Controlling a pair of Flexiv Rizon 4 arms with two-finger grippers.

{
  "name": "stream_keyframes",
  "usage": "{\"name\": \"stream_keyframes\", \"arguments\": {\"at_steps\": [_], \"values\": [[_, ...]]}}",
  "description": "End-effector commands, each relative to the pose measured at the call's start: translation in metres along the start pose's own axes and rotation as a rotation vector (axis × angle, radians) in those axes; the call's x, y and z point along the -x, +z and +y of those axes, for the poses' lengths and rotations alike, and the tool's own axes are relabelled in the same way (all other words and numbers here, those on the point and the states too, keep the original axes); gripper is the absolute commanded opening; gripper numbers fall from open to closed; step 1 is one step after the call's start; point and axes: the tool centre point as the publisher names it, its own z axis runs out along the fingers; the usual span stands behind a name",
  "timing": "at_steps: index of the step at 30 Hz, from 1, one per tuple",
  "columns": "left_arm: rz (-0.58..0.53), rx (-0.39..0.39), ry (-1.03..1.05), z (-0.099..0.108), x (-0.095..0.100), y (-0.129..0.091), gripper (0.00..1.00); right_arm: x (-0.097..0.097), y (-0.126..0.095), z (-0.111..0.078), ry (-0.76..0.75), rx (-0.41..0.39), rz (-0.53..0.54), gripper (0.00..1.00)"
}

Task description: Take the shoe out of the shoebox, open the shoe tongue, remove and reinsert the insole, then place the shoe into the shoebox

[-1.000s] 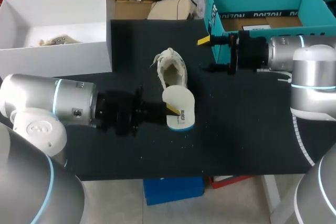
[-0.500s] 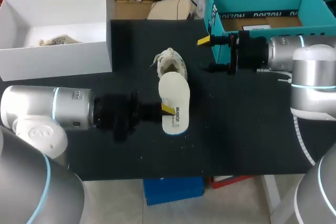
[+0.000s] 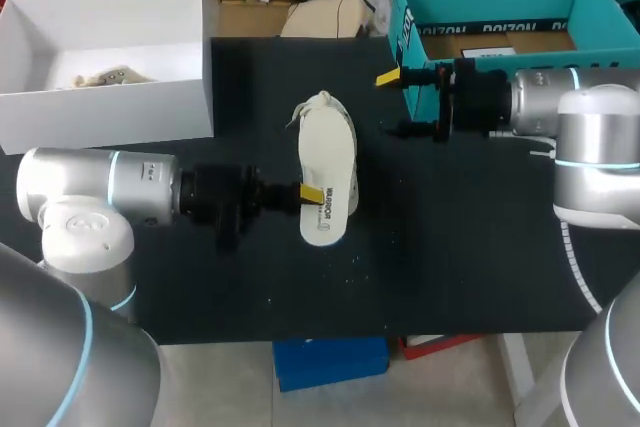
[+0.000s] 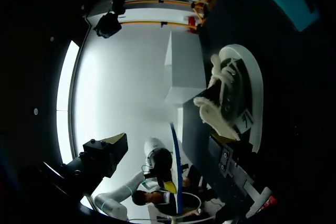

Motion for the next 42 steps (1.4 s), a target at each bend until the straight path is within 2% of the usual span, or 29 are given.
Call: {"name": "stream_keyframes", "arguments": {"at_steps": [1,12,21,33,35,36,37,39,40,42], "values": [[0.006,-0.061,0.024,0.036,-0.005,0.017,0.00,0.001,0.002,0.000,0.000,0.003,-0.001,1.00],[0.013,-0.035,0.005,0.082,-0.006,0.023,0.00,0.001,0.002,0.000,0.000,0.003,-0.001,1.00],[-0.001,-0.041,0.000,0.086,-0.003,0.023,0.00,0.001,0.002,0.000,0.000,0.003,-0.001,1.00],[-0.001,-0.041,0.000,0.086,-0.003,0.023,0.00,0.005,0.028,-0.002,-0.078,-0.205,-0.018,1.00],[-0.001,-0.041,0.000,0.086,-0.003,0.023,0.00,0.007,0.034,-0.004,-0.081,-0.231,-0.013,0.77],[-0.001,-0.041,0.000,0.086,-0.003,0.023,0.00,0.009,0.037,-0.005,-0.082,-0.244,-0.011,0.70],[-0.001,-0.041,0.000,0.086,-0.003,0.023,0.00,0.011,0.040,-0.005,-0.080,-0.257,-0.012,0.65],[-0.001,-0.041,0.000,0.086,-0.003,0.023,0.00,0.013,0.044,-0.006,-0.078,-0.270,-0.015,0.69],[-0.001,-0.041,0.000,0.086,-0.003,0.023,0.00,0.013,0.047,-0.007,-0.078,-0.276,-0.011,0.65],[-0.001,-0.041,0.000,0.086,-0.003,0.023,0.00,0.014,0.051,-0.008,-0.075,-0.286,-0.018,0.50]]}}
